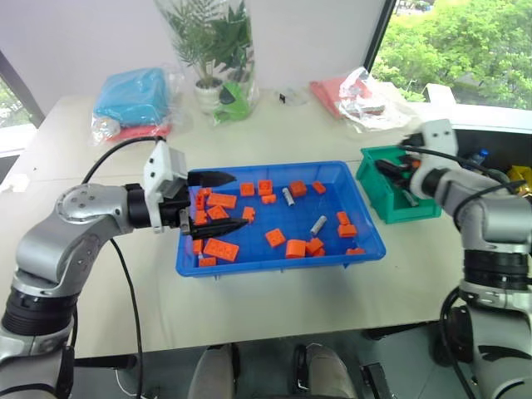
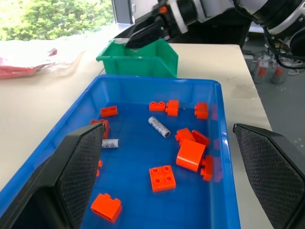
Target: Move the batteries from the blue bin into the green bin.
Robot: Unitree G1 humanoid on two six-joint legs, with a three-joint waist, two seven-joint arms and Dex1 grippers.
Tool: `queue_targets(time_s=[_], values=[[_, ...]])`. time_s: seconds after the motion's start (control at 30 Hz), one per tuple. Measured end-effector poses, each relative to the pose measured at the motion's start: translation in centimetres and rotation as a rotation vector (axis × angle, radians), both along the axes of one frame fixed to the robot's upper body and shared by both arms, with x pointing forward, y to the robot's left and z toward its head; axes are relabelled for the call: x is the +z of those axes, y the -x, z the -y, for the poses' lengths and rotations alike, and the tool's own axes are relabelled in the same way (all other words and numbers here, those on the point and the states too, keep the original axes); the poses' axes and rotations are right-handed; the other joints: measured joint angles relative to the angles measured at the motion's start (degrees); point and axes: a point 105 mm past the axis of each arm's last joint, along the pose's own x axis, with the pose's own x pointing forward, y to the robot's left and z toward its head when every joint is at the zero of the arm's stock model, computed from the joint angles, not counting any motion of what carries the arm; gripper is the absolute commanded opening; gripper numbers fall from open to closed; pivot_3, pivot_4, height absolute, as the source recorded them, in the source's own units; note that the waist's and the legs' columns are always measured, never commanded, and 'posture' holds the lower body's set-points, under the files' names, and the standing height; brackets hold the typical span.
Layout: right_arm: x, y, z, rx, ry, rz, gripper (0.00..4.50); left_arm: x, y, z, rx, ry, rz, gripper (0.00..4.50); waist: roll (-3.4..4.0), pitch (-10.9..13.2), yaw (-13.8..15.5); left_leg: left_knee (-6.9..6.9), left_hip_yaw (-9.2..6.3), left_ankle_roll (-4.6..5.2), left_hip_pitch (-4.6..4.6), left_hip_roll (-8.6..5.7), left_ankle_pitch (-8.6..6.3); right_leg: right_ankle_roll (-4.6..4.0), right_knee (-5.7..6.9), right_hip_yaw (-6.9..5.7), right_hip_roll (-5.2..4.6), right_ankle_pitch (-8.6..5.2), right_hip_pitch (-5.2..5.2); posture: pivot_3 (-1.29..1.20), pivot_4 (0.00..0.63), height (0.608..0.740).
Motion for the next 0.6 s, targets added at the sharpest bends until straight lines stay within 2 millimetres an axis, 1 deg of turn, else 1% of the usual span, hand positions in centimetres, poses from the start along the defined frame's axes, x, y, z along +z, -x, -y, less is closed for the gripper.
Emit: queue_targets(time_s=[0.07, 0.13, 0.2, 0.27, 0.47, 0.6], values=[[-1.0, -0.1, -4.1, 0.109, -0.021, -0.028, 2.87, 0.0, 0.1, 0.0, 0.007, -0.005, 0.002, 4.5, 0.0, 0.0, 0.0, 0.0, 0.0, 0.0, 0.0, 0.0, 0.0, 0.0, 0.02, 0.0, 0.0, 0.01, 0.0, 0.0, 0.15, 0.672], [-2.8, 0.0, -7.8, 0.202, 0.002, -0.07, 2.87, 0.1, 0.3, -0.1, 0.014, -0.007, 0.007, 4.5, -0.01, 0.0, 0.0, 0.0, 0.0, 0.01, -0.01, 0.0, 0.0, 0.0, 0.04, 0.0, 0.0, 0.01, -0.02, 0.0, 0.15, 0.672], [-5.0, 0.1, -10.5, 0.255, 0.029, -0.131, 2.87, 0.2, 0.4, -0.3, 0.027, -0.01, 0.007, 4.5, 0.0, 0.0, 0.2, 0.05, -0.02, 0.01, -0.03, -0.01, 0.0, -0.01, 0.04, 0.0, 0.0, 0.01, -0.01, 0.0, 0.15, 0.672], [-6.1, 0.2, -10.9, 0.266, 0.052, -0.168, 2.87, 0.3, 0.6, -0.3, 0.029, -0.011, 0.009, 4.5, 0.05, 0.0, 0.5, 0.16, -0.07, 0.01, -0.09, -0.08, 0.0, -0.02, 0.03, 0.04, -0.01, 0.01, 0.04, 0.0, 0.15, 0.672], [-5.6, 0.2, -9.7, 0.263, 0.041, -0.17, 2.87, 0.5, 0.7, -0.8, 0.06, -0.009, 0.014, 4.5, -0.03, 0.0, 0.1, 0.21, -0.05, 0.01, -0.04, -0.07, -0.02, 0.0, -0.02, 0.09, 0.02, 0.01, 0.1, 0.0, 0.15, 0.672], [-6.7, 0.3, -10.5, 0.271, 0.013, -0.214, 2.87, 0.4, 0.9, -0.7, 0.061, -0.01, 0.012, 4.5, -0.09, 0.0, -0.1, 0.1, -0.04, 0.02, 0.01, -0.03, -0.01, 0.0, 0.18, 0.09, 0.05, 0.02, 0.04, 0.0, 0.15, 0.672]])
